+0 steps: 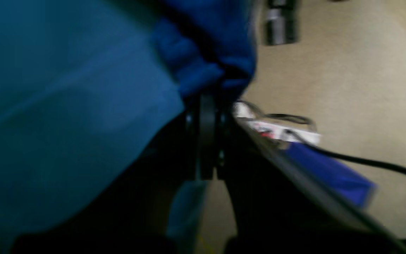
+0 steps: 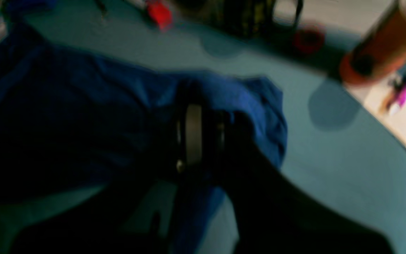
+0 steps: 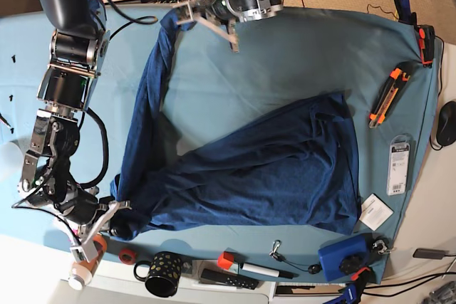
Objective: Layout the t-shirt on the table in an organized manner, then fold the t-shirt properly
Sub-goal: 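Pull the grasped fabric away from the shirt body with the left gripper, then drag the held shirt edge outward with the left gripper, stretching the shirt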
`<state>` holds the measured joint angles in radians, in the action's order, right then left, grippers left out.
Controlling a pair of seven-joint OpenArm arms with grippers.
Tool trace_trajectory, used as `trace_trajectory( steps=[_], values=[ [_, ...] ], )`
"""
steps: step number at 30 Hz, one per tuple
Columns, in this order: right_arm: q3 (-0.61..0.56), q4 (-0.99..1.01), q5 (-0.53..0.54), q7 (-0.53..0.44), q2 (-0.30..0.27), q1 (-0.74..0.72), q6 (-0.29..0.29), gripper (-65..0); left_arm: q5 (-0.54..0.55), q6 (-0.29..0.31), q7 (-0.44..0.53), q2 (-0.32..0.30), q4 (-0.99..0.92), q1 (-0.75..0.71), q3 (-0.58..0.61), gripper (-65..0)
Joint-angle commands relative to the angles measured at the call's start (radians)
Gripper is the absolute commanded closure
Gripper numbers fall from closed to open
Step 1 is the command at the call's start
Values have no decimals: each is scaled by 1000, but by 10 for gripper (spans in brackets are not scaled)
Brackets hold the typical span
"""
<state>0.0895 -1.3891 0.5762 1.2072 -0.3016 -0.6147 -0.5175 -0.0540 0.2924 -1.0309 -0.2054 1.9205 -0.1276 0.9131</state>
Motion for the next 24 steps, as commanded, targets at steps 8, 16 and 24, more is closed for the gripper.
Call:
trace_trajectory(
  steps=[8,16,24],
  values=[
    [4,-17,8,-27,-11,-18,-2,0,-134,-36,114,25,17,-2,11,0],
    [4,-17,11,-28,-12,5,-2,0,-215,-117,116,25,17,20,-103,0],
    [4,-17,11,-29,-12,5,-2,0,-77,-55,123,25,17,19,-386,0]
  ],
)
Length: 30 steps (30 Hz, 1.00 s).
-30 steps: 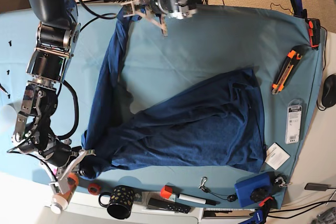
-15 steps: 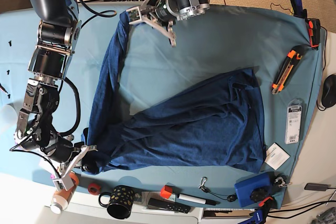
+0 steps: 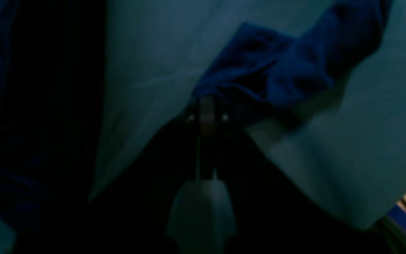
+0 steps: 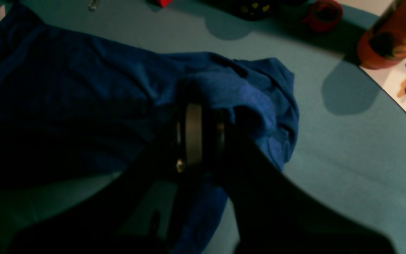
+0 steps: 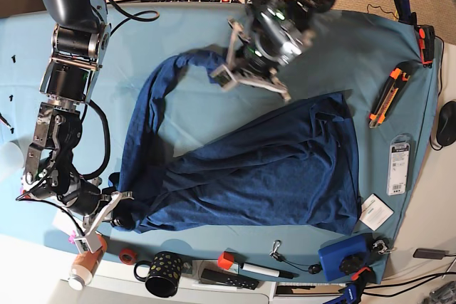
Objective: Layout the t-shirt on the table in an organized manner, then fold the t-shirt properly
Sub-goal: 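Drag the held shirt edge outward with the left gripper, stretching the shirt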
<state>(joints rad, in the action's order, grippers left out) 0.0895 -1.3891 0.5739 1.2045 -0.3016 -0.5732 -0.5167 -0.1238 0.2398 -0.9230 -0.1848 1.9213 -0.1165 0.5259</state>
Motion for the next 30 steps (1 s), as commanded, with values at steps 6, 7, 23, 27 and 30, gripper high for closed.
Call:
trace_trajectory(
  steps=[6,7,23,27,30],
  values=[
    [4,-17,13,-26,-11,-36,-2,0,191,100,3,4,16,3,-190,0],
    [4,-17,13,-22,-12,-36,-2,0,219,114,-1,4,16,-1,-217,0],
    [4,-17,74,68,-12,55,-2,0,671,278,-145,-134,84,-10,-506,0],
    [4,-17,82,71,-12,109,-2,0,829,307,-167,-175,116,-44,-592,0],
    [4,-17,112,83,-12,141,-6,0,961,361,-215,-184,159,-91,-657,0]
  ],
)
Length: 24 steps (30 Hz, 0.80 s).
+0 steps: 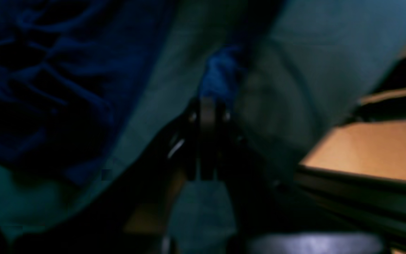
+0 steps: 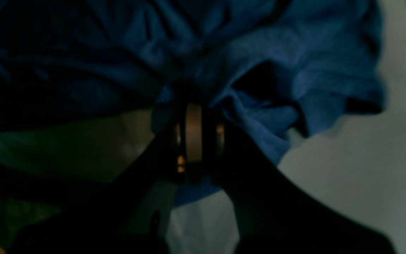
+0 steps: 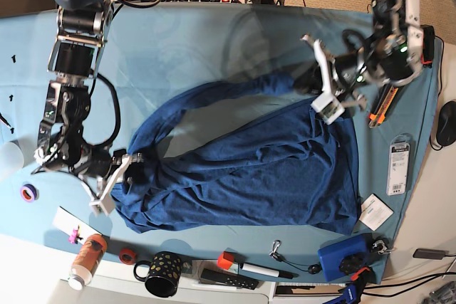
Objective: Layout the t-shirt on the table in an organized manner, then fold the t-shirt properly
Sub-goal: 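Drag the held shirt edge outward with the left gripper, stretching the shirt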
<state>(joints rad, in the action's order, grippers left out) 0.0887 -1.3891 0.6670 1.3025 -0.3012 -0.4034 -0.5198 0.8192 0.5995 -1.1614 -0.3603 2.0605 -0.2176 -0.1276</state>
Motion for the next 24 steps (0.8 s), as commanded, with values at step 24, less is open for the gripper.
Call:
trace_trajectory(
  steps=[24],
  values=[
    [39,-17,54,34,-15,154,-15,0,664,99,-235,-8,296,-158,-575,0]
  ],
)
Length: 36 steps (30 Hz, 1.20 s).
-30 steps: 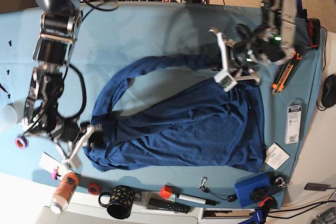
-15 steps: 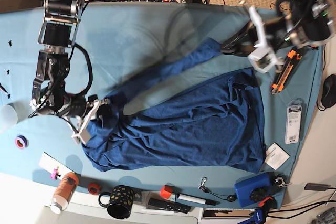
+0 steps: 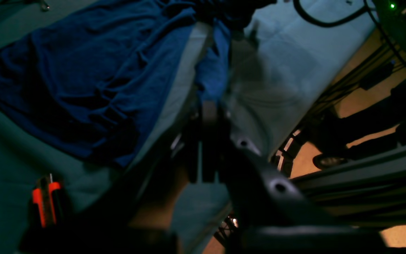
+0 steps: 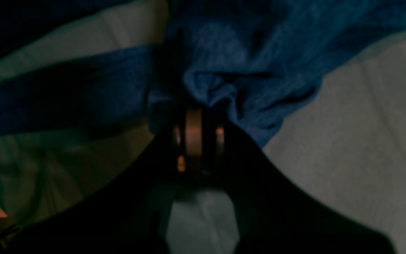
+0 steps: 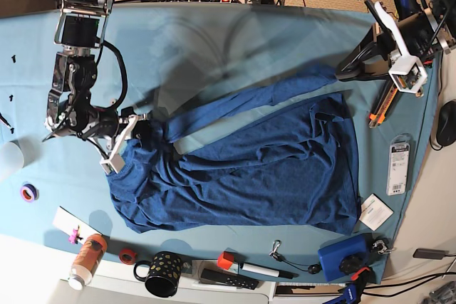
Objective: Layout the t-shirt on the table in an organized manner, then fold the t-shirt properly
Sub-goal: 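Drag the held shirt edge outward with the left gripper, stretching the shirt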
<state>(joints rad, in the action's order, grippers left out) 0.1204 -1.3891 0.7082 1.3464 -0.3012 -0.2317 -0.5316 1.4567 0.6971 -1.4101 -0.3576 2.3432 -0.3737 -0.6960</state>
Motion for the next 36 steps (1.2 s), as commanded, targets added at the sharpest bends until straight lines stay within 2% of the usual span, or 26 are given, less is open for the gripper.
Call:
trace_trajectory(
  steps=[1,7,9,12,16,21,27,30,36],
  values=[
    [14,-17,13,-8,-15,-11,-3,0,27,1,14,-11,13,-13,-7,0],
    [100,-17,31,6,-15,48,-3,0,27,1,14,-11,13,-109,-7,0],
    [145,-17,87,45,-15,61,-18,0,27,1,14,-11,13,-133,-7,0],
    [226,-17,194,50,-15,71,-56,0,27,1,14,-11,13,-157,-7,0],
    [351,-17,265,50,-18,77,-82,0,27,1,14,-11,13,-161,-7,0],
    [460,-17,362,50,-90,100,-87,0,27,1,14,-11,13,-161,-7,0],
    [559,-17,400,50,-182,105,-105,0,27,1,14,-11,13,-161,-7,0],
    [588,-17,400,50,-201,105,-105,0,27,1,14,-11,13,-161,-7,0],
    [587,-17,421,50,-202,138,-105,0,27,1,14,-11,13,-161,-7,0]
  ],
)
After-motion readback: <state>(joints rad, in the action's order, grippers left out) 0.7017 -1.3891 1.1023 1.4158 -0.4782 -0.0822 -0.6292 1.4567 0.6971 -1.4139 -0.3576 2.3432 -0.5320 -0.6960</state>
